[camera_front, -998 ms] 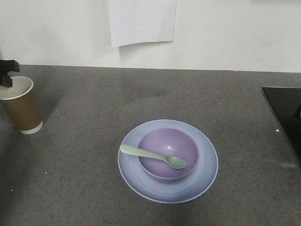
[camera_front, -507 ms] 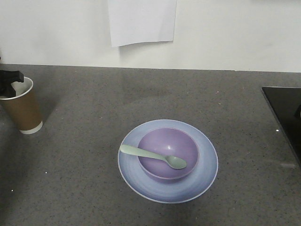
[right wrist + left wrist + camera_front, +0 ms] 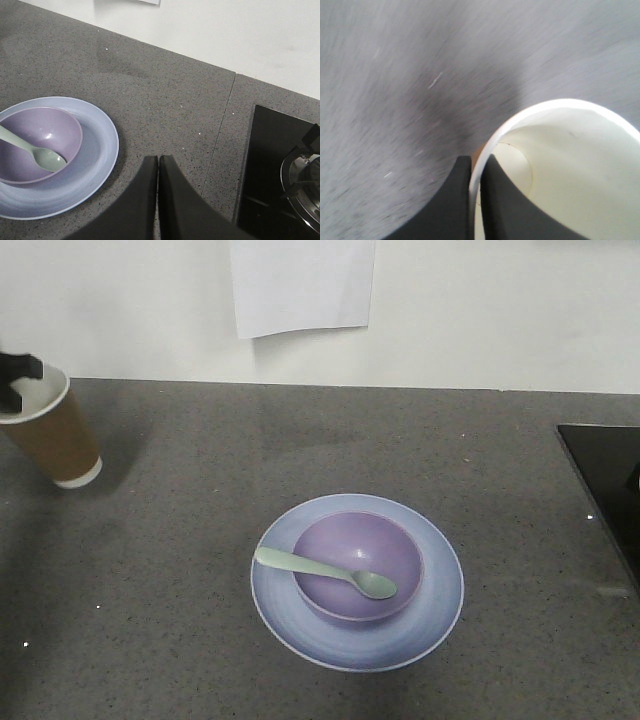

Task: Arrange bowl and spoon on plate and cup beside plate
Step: 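Grip the cup rim with the left gripper and lift it, then carry the cup toward the plate and set it down beside it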

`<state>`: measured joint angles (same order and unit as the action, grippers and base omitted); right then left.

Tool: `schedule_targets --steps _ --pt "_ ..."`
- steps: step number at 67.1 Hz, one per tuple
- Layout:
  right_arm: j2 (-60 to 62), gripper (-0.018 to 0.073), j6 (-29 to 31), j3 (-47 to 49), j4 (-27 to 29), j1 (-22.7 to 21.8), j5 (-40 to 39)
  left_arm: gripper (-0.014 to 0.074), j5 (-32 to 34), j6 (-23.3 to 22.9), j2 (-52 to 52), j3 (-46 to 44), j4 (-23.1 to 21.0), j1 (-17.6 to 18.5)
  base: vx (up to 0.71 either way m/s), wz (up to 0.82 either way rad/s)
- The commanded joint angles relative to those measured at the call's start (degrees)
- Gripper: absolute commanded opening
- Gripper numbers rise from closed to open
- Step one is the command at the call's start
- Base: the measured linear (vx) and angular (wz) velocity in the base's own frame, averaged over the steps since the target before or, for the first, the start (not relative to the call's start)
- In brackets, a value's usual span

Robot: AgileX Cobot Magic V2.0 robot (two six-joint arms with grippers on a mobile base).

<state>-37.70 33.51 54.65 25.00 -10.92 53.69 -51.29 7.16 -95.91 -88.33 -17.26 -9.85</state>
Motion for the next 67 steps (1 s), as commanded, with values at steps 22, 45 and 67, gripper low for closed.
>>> schedule_targets --steps 22,45,67 --pt "-0.02 -0.0003 0.26 1.43 1.76 -0.31 -3.33 -0.0008 -16.53 12.03 13.87 -2.23 -14.14 11.38 0.00 0.00" --pt "-0.02 -0.0003 0.26 1.43 1.76 -0.31 -3.38 -0.0008 -5.82 10.60 13.95 12.88 -10.00 18.20 0.00 0.00" --pt "-0.02 -0.0003 0.26 1.43 1.77 -0.31 -3.38 -0.0008 -1.80 10.84 13.79 16.43 -11.28 18.79 0.00 0.00"
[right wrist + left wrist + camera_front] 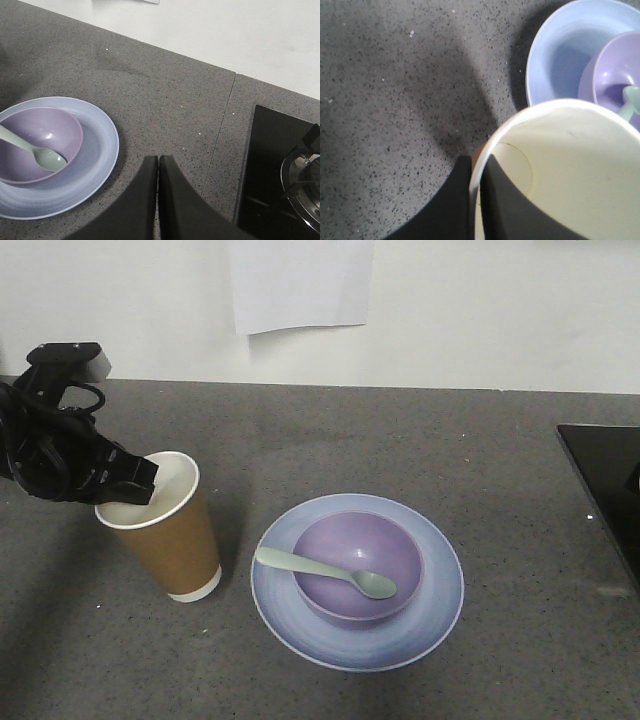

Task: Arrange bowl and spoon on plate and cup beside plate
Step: 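Carry the cup toward the plate and set it down beside it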

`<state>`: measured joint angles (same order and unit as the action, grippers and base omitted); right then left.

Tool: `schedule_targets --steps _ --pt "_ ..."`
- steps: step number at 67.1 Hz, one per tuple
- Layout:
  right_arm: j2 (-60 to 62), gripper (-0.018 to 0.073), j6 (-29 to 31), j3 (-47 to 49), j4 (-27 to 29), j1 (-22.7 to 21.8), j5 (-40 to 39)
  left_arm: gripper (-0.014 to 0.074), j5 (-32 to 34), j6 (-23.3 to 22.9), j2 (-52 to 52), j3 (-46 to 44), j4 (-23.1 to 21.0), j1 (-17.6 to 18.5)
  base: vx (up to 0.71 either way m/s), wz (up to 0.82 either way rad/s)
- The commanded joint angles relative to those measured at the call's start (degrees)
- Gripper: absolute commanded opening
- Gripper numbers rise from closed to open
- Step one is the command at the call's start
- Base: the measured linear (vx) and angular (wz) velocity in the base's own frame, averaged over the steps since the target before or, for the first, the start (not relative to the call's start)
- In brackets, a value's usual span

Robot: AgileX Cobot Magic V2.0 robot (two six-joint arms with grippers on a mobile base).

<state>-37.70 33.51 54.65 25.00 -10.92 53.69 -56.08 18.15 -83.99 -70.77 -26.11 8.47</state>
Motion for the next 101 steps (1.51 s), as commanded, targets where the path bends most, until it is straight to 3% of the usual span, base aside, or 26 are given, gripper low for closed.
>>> schedule_targets --steps 1,64,82,101 --pt "-0.02 -0.0003 0.26 1.43 1.77 -0.31 -3.38 -0.0008 2.97 -0.15 1.77 -1.12 -2.42 0.47 0.00 0.00" --pt "-0.02 -0.0003 0.26 1.43 1.76 -0.31 -3.31 0.0011 1.46 0.15 -1.95 -1.12 -2.51 0.47 0.00 0.00" --pt "-0.02 -0.0003 0.26 1.43 1.76 -0.31 -3.31 0.0114 1.31 0.15 -1.95 -1.12 -2.55 0.47 0.00 0.00" --pt "-0.02 -0.0003 0.26 1.43 1.76 -0.31 -3.31 0.0294 1.31 0.15 -1.95 -1.22 -2.64 0.47 0.00 0.00"
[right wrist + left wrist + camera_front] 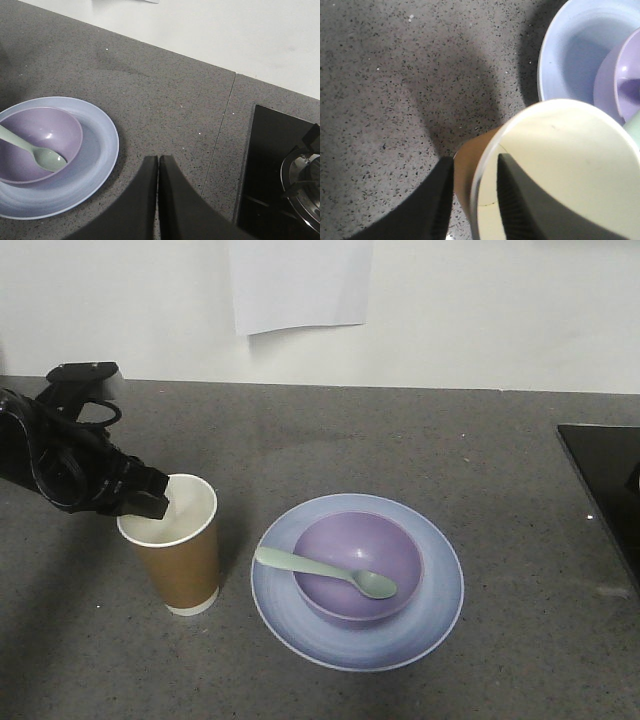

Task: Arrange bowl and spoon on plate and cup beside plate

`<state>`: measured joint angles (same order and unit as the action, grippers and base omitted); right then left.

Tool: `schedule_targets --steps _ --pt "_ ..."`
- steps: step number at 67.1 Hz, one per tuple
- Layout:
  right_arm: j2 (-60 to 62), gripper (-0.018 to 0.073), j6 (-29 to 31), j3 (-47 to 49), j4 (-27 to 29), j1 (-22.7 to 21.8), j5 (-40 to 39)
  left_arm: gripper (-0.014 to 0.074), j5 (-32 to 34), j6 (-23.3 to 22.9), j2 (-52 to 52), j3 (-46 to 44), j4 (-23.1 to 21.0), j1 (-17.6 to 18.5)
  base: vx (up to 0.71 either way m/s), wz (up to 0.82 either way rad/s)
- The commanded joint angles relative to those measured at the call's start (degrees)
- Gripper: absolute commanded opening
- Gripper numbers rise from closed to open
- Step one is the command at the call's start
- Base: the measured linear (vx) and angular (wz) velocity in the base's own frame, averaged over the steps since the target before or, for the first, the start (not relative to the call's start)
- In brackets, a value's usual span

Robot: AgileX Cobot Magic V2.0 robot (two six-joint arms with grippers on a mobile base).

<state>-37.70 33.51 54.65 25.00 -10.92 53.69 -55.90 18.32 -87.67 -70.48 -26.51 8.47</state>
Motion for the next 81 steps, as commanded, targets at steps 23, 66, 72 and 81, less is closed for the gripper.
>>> schedule_targets --steps 23,66,72,81 --pt "-0.02 -0.0003 0.26 1.43 1.76 -0.31 -4.01 0.0353 -0.18 -0.61 5.54 -6.75 -2.34 0.41 0.00 0.00" --pt "-0.02 -0.0003 -5.08 0.02 1.40 -0.31 -12.02 0.0085 17.27 -4.40 35.55 9.07 14.92 0.41 0.00 0.00" --pt "-0.02 -0.0003 -5.04 -3.61 1.51 -0.31 -13.84 0.0003 22.54 -5.58 41.74 19.03 14.68 0.41 0.00 0.00" --pt "-0.02 -0.0003 -4.89 -8.87 1.51 -0.31 -15.92 -0.0008 29.86 -6.62 51.17 31.12 14.52 0.41 0.00 0.00"
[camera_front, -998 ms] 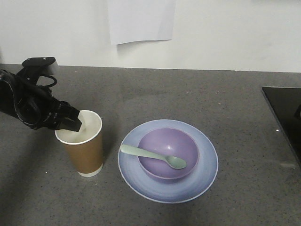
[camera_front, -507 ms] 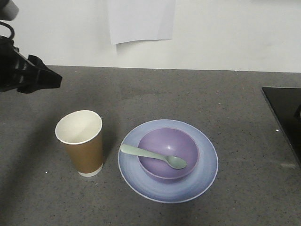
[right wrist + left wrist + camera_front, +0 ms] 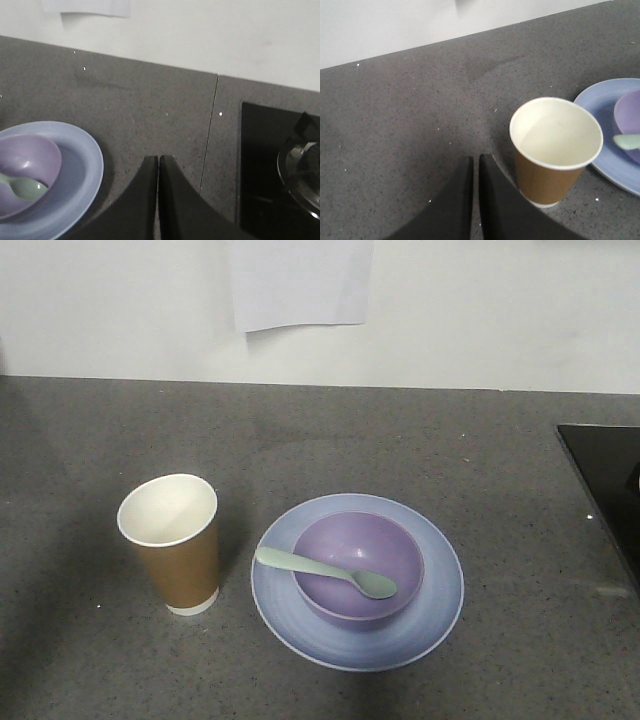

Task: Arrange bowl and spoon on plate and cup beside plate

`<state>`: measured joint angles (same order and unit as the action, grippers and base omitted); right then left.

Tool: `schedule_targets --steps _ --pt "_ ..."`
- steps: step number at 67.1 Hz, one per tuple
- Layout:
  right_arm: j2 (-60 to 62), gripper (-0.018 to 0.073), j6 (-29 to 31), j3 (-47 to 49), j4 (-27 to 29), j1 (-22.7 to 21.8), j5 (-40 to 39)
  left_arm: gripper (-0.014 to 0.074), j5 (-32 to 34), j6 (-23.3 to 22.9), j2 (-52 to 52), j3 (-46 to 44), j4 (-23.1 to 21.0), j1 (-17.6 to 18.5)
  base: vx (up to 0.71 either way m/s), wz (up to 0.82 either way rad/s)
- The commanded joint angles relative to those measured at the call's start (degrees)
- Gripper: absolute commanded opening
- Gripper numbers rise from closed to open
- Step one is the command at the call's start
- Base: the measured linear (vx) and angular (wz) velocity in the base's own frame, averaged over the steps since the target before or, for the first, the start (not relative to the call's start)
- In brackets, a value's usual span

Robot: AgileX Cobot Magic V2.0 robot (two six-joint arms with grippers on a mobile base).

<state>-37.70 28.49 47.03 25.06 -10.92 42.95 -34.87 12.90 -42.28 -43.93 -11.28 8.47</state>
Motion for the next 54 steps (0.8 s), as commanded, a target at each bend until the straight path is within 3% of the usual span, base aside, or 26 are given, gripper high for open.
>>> schedule_targets --steps 1,16,54 --pt "-0.02 -0.0003 0.14 -1.68 1.46 -0.31 -5.34 -0.0008 9.54 -1.20 6.63 5.45 -0.80 0.41 0.00 0.00" --pt "-0.02 -0.0003 0.15 -6.09 1.46 -0.31 -7.05 -0.0008 14.68 -1.20 16.34 13.71 -0.96 0.41 0.00 0.00" --pt "-0.02 -0.0003 0.15 -6.21 1.46 -0.31 -6.58 -0.0008 15.84 -1.20 17.69 13.71 -0.96 0.41 0.00 0.00"
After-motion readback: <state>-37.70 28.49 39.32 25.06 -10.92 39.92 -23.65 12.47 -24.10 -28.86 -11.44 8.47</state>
